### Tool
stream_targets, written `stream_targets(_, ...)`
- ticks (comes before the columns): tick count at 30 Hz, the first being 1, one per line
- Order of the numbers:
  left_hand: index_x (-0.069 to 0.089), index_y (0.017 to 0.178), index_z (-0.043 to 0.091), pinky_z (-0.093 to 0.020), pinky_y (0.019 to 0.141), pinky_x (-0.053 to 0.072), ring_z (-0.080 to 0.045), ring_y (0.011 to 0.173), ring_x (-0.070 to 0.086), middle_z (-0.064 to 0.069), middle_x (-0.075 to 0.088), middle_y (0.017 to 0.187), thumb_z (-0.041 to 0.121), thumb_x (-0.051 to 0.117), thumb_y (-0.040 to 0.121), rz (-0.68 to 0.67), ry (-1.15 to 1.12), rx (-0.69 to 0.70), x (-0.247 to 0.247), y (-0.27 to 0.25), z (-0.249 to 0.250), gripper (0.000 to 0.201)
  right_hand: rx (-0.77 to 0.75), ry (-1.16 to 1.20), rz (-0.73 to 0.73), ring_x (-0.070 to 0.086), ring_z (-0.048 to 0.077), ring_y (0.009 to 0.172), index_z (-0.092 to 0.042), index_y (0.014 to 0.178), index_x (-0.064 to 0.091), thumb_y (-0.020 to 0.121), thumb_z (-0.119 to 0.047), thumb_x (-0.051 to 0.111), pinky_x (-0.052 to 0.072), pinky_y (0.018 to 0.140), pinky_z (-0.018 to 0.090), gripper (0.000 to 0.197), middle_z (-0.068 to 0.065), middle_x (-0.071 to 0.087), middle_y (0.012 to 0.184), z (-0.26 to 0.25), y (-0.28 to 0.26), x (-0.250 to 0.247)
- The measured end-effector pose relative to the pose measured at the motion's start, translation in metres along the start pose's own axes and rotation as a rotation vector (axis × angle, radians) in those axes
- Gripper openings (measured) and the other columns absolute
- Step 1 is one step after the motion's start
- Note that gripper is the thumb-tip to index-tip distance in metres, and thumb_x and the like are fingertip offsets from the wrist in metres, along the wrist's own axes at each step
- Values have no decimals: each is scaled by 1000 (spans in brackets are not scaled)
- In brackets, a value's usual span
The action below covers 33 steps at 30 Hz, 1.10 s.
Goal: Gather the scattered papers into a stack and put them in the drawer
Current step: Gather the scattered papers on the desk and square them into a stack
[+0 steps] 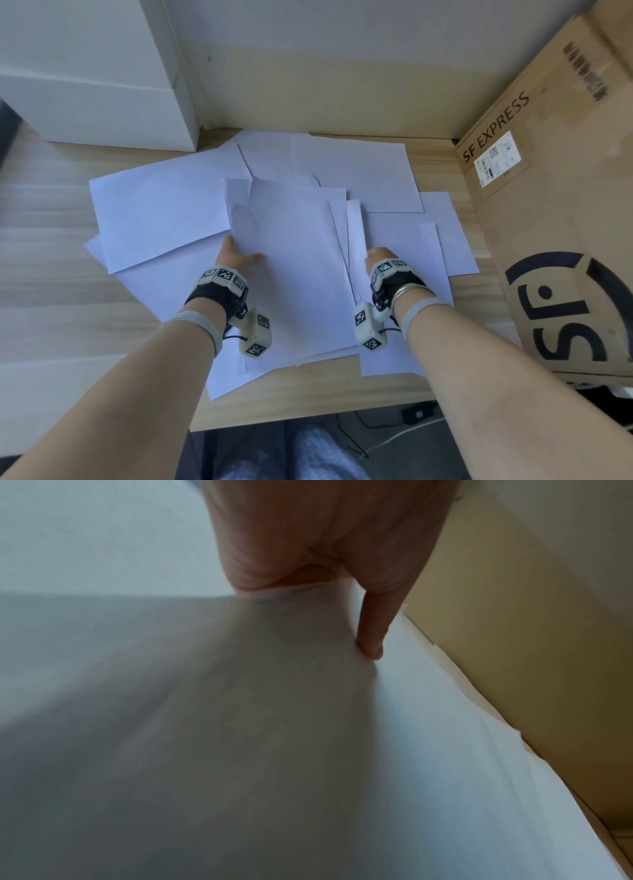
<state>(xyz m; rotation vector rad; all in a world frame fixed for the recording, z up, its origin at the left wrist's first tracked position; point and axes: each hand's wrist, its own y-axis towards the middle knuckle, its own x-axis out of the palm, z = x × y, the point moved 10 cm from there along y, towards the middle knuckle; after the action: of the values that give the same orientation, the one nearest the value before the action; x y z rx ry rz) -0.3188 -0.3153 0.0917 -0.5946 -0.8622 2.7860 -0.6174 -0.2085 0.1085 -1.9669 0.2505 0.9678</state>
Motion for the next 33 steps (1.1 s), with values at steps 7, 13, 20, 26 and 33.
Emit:
stream_targets(7, 33, 104, 14, -36, 87, 44, -30, 111, 55, -13, 53, 112, 3, 68, 78, -65, 33, 5, 11, 0, 2, 45, -30, 99, -71, 41, 28, 135, -10, 144, 33, 93, -41, 48, 33, 111, 36, 61, 10, 39, 149, -33, -21, 30)
stream_targets(13, 37, 134, 9, -39, 100, 43, -24, 113, 53, -8, 54, 124, -8, 67, 76, -206, -51, 72, 19, -6, 13, 68, -49, 255, -37, 40, 24, 136, -13, 146, 26, 83, -34, 68, 32, 113, 35, 78, 4, 38, 150, -31, -27, 19)
stream_targets(20, 43, 129, 8, -37, 90, 47, -27, 98, 60, -9, 58, 107, 14, 59, 88, -111, 22, 41, 9, -4, 17, 45, -76, 307, 61, 45, 25, 131, -6, 141, 34, 88, -8, 61, 36, 104, 29, 59, 10, 45, 143, -33, -32, 1)
stream_targets(26, 48, 121, 17, -37, 84, 41, -35, 116, 43, -15, 42, 127, -11, 48, 75, 403, 481, 216, -55, -1, 38, 53, -62, 323, 110, 48, 27, 127, -6, 141, 35, 91, -3, 53, 39, 100, 29, 53, 11, 47, 141, -27, -34, -6)
stream_targets(33, 18, 147, 32, -43, 118, 20, -32, 147, 4, -7, 10, 159, 24, 60, 84, 136, 801, 151, -60, 44, 20, 76, -39, 350, 107, 46, 27, 129, -8, 142, 33, 92, -6, 53, 38, 101, 29, 54, 9, 45, 143, -22, -30, -1)
